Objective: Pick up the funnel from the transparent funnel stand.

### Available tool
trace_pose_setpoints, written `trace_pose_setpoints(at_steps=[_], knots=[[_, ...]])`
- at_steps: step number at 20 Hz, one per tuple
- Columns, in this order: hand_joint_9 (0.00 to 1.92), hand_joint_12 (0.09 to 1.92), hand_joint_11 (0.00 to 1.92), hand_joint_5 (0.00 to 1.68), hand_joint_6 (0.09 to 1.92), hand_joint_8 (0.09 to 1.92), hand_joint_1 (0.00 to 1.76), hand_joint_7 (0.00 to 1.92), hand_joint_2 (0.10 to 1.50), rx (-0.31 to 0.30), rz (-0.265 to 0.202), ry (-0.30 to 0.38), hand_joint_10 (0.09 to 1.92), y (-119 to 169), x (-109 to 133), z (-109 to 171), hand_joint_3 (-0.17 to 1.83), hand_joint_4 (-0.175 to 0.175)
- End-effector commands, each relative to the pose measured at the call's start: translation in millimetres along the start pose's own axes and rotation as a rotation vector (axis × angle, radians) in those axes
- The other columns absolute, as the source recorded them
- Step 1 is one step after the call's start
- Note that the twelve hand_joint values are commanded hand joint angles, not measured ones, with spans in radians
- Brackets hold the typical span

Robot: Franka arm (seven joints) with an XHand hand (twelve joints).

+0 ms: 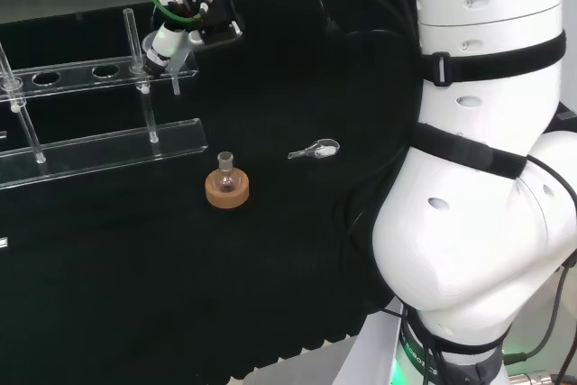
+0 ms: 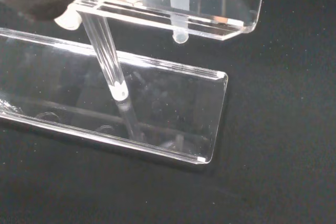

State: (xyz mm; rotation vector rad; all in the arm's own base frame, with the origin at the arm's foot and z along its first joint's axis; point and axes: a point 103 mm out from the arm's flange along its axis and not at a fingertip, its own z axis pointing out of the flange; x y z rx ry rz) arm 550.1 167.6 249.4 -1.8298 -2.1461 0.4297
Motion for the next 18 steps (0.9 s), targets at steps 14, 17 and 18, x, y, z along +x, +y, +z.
trace_pose_setpoints(at_steps=[14,17,18], knots=[[0.59,1.44,0.21,0.69,0.09,0.54,0.89,0.75,0.49,-0.033,0.0,0.053,0.55,1.8,-2.4,0.3,0.67,0.011],[0.69,1.41,0.28,0.73,0.09,0.56,0.92,0.81,0.49,-0.054,0.002,0.057,0.52,0.9,-4.2,-1.5,0.71,0.009],[0.71,1.4,0.29,0.75,0.09,0.56,0.93,0.83,0.49,-0.061,0.002,0.055,0.51,0.5,-4.8,-2.3,0.71,0.01]])
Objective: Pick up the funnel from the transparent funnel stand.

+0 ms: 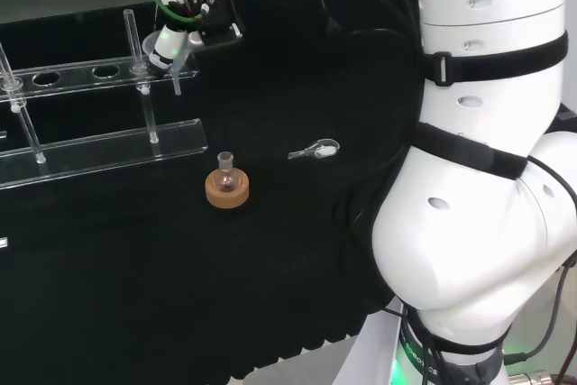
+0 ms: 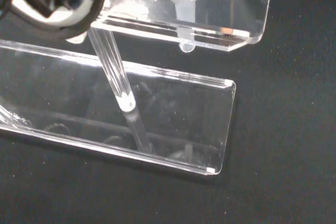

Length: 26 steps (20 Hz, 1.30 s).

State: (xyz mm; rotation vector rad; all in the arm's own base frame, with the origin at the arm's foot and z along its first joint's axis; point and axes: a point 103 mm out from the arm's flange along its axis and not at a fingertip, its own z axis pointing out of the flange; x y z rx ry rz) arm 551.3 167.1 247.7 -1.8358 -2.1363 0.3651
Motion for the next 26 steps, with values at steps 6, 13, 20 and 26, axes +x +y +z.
trace_pose_setpoints(at_steps=[6,13,20,26], knots=[[0.91,1.33,0.42,0.85,0.45,0.66,0.98,0.98,0.5,-0.063,0.006,-0.001,0.4,-4,-10,-14,0.78,0.019],[1.0,1.31,0.47,0.86,0.58,0.68,0.98,1.02,0.5,-0.042,-0.001,-0.082,0.39,-9,-14,-38,0.8,0.022],[1.03,1.29,0.5,0.85,0.63,0.68,0.97,1.03,0.5,-0.029,-0.041,-0.121,0.39,-24,-7,-78,0.82,0.02],[1.04,1.29,0.5,0.84,0.64,0.68,0.96,1.03,0.5,-0.055,-0.073,-0.116,0.38,-40,5,-101,0.82,0.017]])
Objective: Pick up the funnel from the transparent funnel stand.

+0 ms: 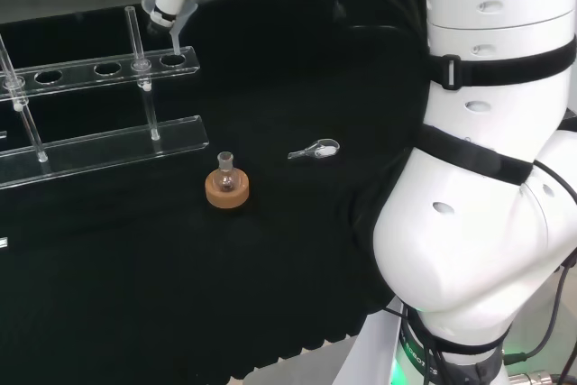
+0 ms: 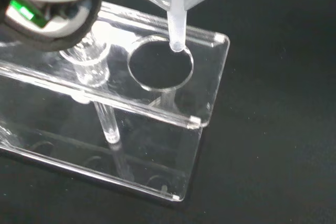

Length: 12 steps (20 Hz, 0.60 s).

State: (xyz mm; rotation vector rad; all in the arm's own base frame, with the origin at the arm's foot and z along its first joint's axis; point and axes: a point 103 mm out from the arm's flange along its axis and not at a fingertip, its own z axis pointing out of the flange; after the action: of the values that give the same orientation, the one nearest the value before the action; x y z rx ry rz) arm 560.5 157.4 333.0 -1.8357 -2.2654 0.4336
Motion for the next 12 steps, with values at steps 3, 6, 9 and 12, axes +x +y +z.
trace_pose_setpoints(at_steps=[3,6,9,12], knots=[[1.04,1.28,0.51,0.84,0.65,0.68,0.96,1.03,0.5,-0.032,-0.05,0.002,0.38,-25,10,-27,0.82,0.016],[1.04,1.28,0.51,0.84,0.65,0.68,0.96,1.03,0.5,-0.059,-0.058,0.005,0.38,-36,11,-33,0.82,0.015],[1.04,1.28,0.51,0.84,0.65,0.68,0.96,1.04,0.5,-0.072,-0.062,0.018,0.38,-41,11,-35,0.82,0.014],[1.05,1.28,0.52,0.86,0.65,0.68,0.96,1.04,0.5,-0.078,-0.045,0.019,0.38,-47,9,-35,0.82,0.016]])
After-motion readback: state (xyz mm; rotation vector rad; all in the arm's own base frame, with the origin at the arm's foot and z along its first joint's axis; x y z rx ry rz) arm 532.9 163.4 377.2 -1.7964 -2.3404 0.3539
